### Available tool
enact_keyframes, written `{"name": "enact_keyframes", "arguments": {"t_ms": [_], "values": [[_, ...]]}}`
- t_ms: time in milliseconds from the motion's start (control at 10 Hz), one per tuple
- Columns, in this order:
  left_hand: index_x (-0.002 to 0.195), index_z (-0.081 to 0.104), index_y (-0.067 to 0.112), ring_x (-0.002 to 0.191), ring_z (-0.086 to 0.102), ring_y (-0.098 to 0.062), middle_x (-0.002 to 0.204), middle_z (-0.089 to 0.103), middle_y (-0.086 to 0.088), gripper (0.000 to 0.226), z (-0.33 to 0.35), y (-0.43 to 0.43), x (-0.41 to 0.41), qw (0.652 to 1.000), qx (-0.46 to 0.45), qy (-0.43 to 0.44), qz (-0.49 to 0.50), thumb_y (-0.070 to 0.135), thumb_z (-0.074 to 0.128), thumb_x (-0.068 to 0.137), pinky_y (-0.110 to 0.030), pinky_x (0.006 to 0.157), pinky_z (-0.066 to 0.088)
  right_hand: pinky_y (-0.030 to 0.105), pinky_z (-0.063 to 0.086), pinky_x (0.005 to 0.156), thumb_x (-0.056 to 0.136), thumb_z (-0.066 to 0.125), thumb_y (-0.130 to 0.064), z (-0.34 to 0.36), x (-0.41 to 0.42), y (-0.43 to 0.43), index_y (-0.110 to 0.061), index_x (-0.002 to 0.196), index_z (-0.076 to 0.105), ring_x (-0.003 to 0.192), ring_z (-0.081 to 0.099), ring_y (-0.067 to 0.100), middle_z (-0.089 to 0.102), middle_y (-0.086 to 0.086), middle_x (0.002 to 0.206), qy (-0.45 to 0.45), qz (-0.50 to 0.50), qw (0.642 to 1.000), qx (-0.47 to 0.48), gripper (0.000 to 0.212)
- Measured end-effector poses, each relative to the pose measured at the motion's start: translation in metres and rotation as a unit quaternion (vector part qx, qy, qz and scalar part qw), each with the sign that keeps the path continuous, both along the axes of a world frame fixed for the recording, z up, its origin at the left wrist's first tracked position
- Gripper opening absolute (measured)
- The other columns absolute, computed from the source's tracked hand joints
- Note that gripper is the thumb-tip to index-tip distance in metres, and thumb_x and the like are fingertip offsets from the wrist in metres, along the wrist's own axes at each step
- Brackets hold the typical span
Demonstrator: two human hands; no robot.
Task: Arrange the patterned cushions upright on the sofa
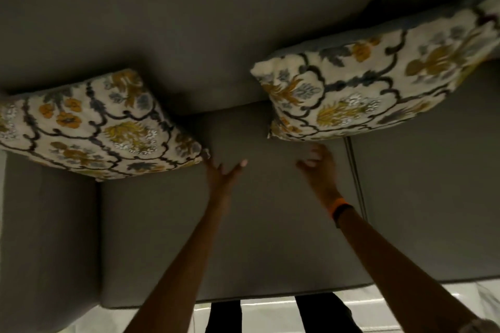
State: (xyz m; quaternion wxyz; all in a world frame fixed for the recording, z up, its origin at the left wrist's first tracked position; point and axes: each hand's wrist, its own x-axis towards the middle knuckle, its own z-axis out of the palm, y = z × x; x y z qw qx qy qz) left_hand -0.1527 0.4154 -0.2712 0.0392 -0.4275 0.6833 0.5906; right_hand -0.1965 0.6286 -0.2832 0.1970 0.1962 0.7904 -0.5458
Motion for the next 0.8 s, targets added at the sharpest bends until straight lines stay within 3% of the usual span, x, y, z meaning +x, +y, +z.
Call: {"name": "enact_keyframes", "arguments": {"t_ms": [100, 200, 300, 400, 500, 600, 700, 800], "values": [[0.159, 0.015, 0.022, 0.149, 0.027, -0.01, 0.167, 0.018, 0.002, 0.12, 0.021, 0.062, -0.052, 0.988, 0.012, 0.072, -0.138, 0.007, 0.092, 0.068, -0.027, 0.11, 0.045, 0.049, 0.053, 0.086, 0.057, 0.082, -0.015, 0.013, -0.032, 0.111, -0.022, 0.105, 0.047, 0.091, 0.056, 0.007, 0.049, 0.003, 0.108, 0.073, -0.207, 0.975, 0.02, 0.06], [0.147, 0.033, 0.003, 0.131, 0.052, 0.001, 0.155, 0.04, -0.01, 0.112, 0.019, 0.1, -0.098, 0.965, 0.047, 0.13, -0.222, 0.007, 0.098, 0.056, -0.014, 0.103, 0.048, 0.05, 0.049, 0.1, 0.057, 0.08, -0.016, 0.03, -0.08, 0.186, -0.036, 0.133, 0.035, 0.121, 0.049, 0.018, 0.041, 0.0, 0.136, 0.102, -0.176, 0.979, -0.01, 0.091], [0.143, 0.04, -0.007, 0.136, 0.056, -0.027, 0.146, 0.054, -0.024, 0.122, 0.025, 0.112, -0.117, 0.963, 0.046, 0.146, -0.221, 0.042, 0.099, 0.049, -0.02, 0.101, 0.053, 0.025, 0.058, 0.091, 0.061, 0.09, -0.009, 0.069, -0.128, 0.196, -0.012, 0.149, 0.036, 0.118, 0.063, -0.001, 0.052, 0.006, 0.141, 0.092, 0.009, 0.996, -0.017, 0.103], [0.146, 0.039, 0.0, 0.137, 0.054, -0.026, 0.147, 0.054, -0.016, 0.107, 0.024, 0.111, -0.116, 0.967, 0.032, 0.157, -0.199, 0.028, 0.095, 0.058, -0.026, 0.104, 0.053, 0.012, 0.058, 0.076, 0.076, 0.077, 0.014, 0.082, -0.144, 0.189, 0.003, 0.141, 0.043, 0.101, 0.066, 0.009, 0.053, 0.021, 0.139, 0.095, 0.066, 0.991, -0.069, 0.074], [0.141, 0.042, 0.02, 0.13, 0.058, -0.005, 0.146, 0.052, 0.002, 0.094, 0.022, 0.11, -0.119, 0.959, 0.038, 0.172, -0.221, 0.027, 0.09, 0.06, -0.023, 0.107, 0.051, 0.017, 0.059, 0.081, 0.078, 0.079, 0.006, 0.079, -0.132, 0.196, 0.005, 0.141, 0.042, 0.096, 0.069, -0.001, 0.053, 0.019, 0.139, 0.088, 0.039, 0.994, -0.06, 0.073], [0.147, 0.039, 0.001, 0.136, 0.054, -0.02, 0.15, 0.05, -0.017, 0.106, 0.02, 0.113, -0.126, 0.959, 0.04, 0.147, -0.237, 0.032, 0.088, 0.059, -0.024, 0.107, 0.053, 0.039, 0.058, 0.099, 0.072, 0.079, 0.008, 0.065, -0.122, 0.197, -0.004, 0.147, 0.039, 0.123, 0.064, 0.013, 0.05, 0.02, 0.149, 0.089, 0.021, 0.995, -0.027, 0.086], [0.147, 0.039, 0.001, 0.141, 0.05, -0.029, 0.15, 0.051, -0.02, 0.119, 0.009, 0.1, -0.131, 0.959, 0.049, 0.148, -0.236, 0.048, 0.096, 0.054, -0.055, 0.113, 0.046, 0.057, 0.051, 0.105, 0.079, 0.073, 0.01, 0.056, -0.128, 0.18, -0.012, 0.148, 0.037, 0.128, 0.058, 0.028, 0.053, 0.015, 0.146, 0.109, -0.004, 0.993, -0.046, 0.081], [0.152, 0.033, 0.014, 0.145, 0.044, -0.026, 0.158, 0.041, -0.014, 0.121, 0.001, 0.095, -0.106, 0.955, 0.011, 0.162, -0.25, 0.057, 0.092, 0.055, -0.053, 0.117, 0.043, 0.046, 0.049, 0.11, 0.084, 0.075, -0.011, 0.035, -0.095, 0.163, -0.013, 0.154, 0.025, 0.139, 0.049, 0.029, 0.046, 0.009, 0.15, 0.176, -0.067, 0.982, -0.019, 0.086]]}}
